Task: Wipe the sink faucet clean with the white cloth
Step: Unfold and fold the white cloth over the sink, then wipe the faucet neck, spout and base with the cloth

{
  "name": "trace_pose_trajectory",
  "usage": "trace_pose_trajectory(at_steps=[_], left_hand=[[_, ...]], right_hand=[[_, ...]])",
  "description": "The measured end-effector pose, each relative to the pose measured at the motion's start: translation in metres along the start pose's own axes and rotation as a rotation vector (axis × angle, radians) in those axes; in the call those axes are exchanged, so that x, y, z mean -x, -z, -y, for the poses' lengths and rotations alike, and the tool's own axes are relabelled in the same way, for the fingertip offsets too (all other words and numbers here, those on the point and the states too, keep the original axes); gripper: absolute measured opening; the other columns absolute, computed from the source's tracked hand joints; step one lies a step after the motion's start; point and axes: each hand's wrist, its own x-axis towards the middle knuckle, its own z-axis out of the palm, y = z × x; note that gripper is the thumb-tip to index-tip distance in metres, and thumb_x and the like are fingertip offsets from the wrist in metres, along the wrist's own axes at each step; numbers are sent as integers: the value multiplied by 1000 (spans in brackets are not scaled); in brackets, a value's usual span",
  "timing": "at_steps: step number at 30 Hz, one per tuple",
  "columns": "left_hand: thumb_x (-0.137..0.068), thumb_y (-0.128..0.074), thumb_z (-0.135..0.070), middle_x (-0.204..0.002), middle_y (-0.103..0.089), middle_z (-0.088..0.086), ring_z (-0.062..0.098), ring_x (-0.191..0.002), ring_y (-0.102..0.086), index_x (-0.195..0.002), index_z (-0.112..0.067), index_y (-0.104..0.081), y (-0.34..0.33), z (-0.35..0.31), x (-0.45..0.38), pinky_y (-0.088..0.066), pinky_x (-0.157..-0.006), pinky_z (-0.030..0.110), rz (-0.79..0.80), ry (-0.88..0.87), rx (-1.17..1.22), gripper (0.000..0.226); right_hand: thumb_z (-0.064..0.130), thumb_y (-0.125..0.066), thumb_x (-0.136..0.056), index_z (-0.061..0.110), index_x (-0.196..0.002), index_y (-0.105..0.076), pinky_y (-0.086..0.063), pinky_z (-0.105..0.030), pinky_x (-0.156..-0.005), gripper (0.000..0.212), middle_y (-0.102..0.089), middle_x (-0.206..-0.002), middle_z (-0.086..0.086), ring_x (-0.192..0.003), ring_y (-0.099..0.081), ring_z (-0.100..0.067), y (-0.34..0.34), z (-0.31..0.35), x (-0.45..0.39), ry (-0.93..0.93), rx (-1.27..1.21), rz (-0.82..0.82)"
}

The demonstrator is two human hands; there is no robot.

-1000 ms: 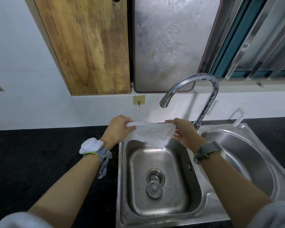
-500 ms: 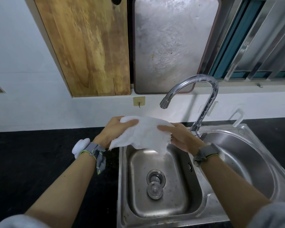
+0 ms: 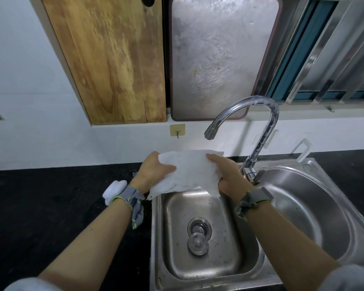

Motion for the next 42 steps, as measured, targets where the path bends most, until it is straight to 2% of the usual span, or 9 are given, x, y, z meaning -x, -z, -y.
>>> trace_pose_trajectory(at_steps=[3,7,13,18,23,27,34,39,42], left_hand=[[-87,-64,-32,-95,-59,6,21,-83,-57,-97,-8,-56,-15,-6,-1,-44,-63,28,-82,12,-39,28],[-92,-57,-36,-76,-54,5,19,-68,-53,-73,-9,-54,-28,-17,0,-41,-57,25,-46,76,128,33],[-100,-41,-48,-88,-76,10,19,-83,-74,-94,-4,-67,-26,-35,11,-58,-67,26,250,139,732,52],[-94,-60,-13,-100,-64,32,27,-69,-65,-112,19,-57,-17,-32,15,-53,-57,31,139,139,786,37],[-99,-48,-8,-129,-61,19,32,-113,-61,-133,4,-50,-8,-31,15,-54,-85,40,186,159,1076,36],[-103,-39,-19,-139,-56,16,34,-128,-52,-140,-7,-43,-12,-37,15,-38,-108,52,338,173,1223,39],[-90,-68,-20,-95,-61,15,26,-88,-59,-98,-4,-61,-13,-34,2,-51,-89,39,205,-22,474,19],[-89,-66,-30,-94,-63,5,22,-84,-61,-102,-11,-59,-23,-31,-4,-55,-81,37,209,-71,18,24],[-93,-57,-30,-108,-62,2,22,-97,-64,-113,-16,-55,-32,-37,-9,-56,-87,39,134,-118,-42,25]], right_hand=[[13,-73,-85,10,-102,-66,-58,-47,-86,19,-70,-106,-15,-95,-67,-33,-14,-7,1,228,250,-100],[23,-68,-87,15,-109,-66,-50,-23,-75,23,-68,-97,3,-91,-62,-14,-29,-16,8,498,615,-54],[28,-61,-92,16,-96,-71,-51,-17,-73,16,-67,-79,13,-80,-64,-4,-48,-32,25,789,811,48],[3,-59,-86,13,-100,-75,-60,-32,-76,23,-76,-88,-4,-77,-72,-21,-42,-26,23,467,530,228],[36,-73,-83,22,-107,-62,-52,-27,-80,30,-67,-101,4,-85,-62,-4,-22,-22,10,408,462,-261],[56,-82,-68,18,-111,-65,-55,-39,-85,60,-73,-108,-3,-101,-69,-19,-13,-17,6,-72,146,105],[6,-54,-95,-4,-146,-35,-29,-50,-116,56,-38,-149,-27,-128,-48,-39,-16,-13,7,-15,-441,452],[2,-51,-89,4,-99,-68,-57,-52,-85,20,-71,-101,-18,-87,-72,-35,-6,4,7,21,-374,149],[-4,-52,-84,4,-95,-56,-48,-55,-100,14,-62,-94,-18,-85,-65,-35,3,15,3,59,-370,-61]])
